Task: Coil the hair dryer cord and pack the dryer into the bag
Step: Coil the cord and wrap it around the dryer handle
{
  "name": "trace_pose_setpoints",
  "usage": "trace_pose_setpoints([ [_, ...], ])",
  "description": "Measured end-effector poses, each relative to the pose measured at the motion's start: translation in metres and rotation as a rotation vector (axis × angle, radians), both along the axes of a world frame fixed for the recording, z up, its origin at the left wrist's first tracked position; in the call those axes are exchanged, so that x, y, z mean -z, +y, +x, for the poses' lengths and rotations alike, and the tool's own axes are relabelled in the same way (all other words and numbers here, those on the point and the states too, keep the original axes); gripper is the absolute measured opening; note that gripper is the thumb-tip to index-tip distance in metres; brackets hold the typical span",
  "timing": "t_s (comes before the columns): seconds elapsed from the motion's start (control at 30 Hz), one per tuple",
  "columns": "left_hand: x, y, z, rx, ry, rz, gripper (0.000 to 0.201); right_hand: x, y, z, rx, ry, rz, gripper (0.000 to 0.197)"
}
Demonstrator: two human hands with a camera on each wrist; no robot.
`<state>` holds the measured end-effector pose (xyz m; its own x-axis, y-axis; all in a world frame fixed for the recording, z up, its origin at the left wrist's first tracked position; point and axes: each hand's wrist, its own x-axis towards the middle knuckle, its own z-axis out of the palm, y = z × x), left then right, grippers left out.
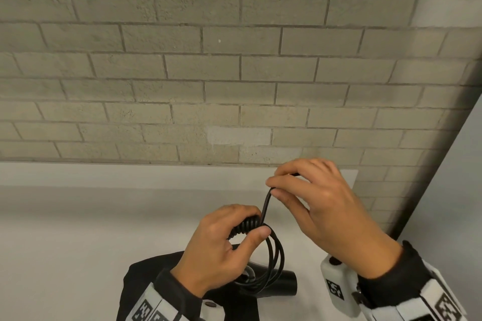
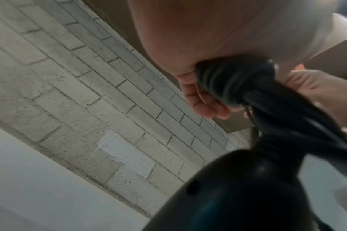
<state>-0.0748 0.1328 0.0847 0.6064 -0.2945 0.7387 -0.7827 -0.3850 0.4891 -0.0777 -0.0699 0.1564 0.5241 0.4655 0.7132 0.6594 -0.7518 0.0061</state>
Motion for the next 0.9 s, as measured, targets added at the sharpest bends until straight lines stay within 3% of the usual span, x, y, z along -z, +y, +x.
trace_pose_setpoints([
  [0.23,-0.001,0.0,-0.005,0.062,0.106,-0.082,0.025,0.035,0.005,0.011,-0.062,0.215,0.189,0.029],
  [0.43,0.0,0.001,-0.005,0.168,0.176,-0.16,0.014,0.049,0.008,0.013,-0.273,0.577,0.349,0.026],
  [0.57,0.0,0.002,-0.004,0.144,0.175,-0.226,0.015,0.055,0.011,0.004,-0.294,0.737,0.422,0.025],
  [0.8,0.003,-0.001,-0.002,0.077,0.173,-0.277,0.024,0.073,0.033,-0.018,-0.285,0.876,0.896,0.02],
  [0.9,0.006,-0.001,-0.001,0.049,0.197,-0.289,0.027,0.072,0.035,-0.023,-0.312,0.972,0.974,0.021],
])
